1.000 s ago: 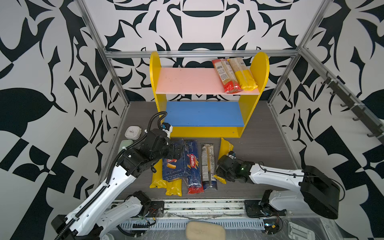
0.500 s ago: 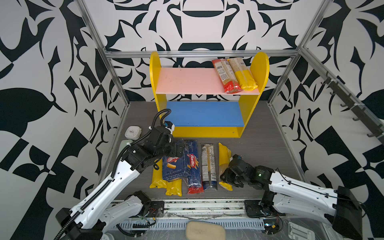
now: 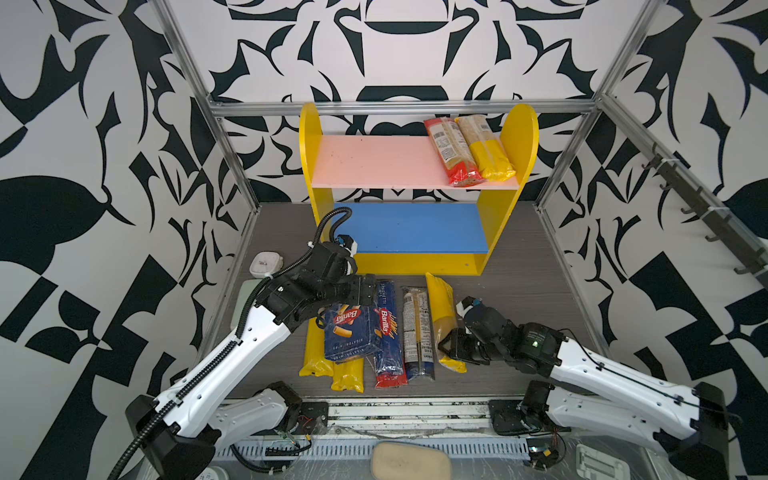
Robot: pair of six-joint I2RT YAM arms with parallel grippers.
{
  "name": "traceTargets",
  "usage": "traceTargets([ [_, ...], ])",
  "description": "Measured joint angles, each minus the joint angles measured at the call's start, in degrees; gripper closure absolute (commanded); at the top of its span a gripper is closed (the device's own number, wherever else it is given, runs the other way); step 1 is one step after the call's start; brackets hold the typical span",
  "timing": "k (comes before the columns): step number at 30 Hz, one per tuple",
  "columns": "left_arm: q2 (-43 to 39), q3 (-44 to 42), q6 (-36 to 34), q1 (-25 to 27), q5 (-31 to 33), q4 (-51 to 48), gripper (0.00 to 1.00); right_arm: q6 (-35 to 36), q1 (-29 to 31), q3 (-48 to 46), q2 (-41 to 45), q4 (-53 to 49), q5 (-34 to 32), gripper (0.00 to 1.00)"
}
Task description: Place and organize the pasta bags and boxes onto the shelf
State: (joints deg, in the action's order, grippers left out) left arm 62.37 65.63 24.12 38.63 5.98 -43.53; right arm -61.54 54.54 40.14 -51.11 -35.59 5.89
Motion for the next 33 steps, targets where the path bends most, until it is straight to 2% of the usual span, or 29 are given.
traceTargets([
  [18, -0.20, 1.14, 1.95, 0.00, 1.88, -1.01, 0.01, 6.16, 0.00, 10.25, 1.79, -6.10, 2.95, 1.00],
  [33, -0.02, 3.58, 2.75, 0.00, 2.60, -2.21, 0.01, 11.93, 0.00, 27.36, 1.97, -13.09, 3.06, 1.00],
])
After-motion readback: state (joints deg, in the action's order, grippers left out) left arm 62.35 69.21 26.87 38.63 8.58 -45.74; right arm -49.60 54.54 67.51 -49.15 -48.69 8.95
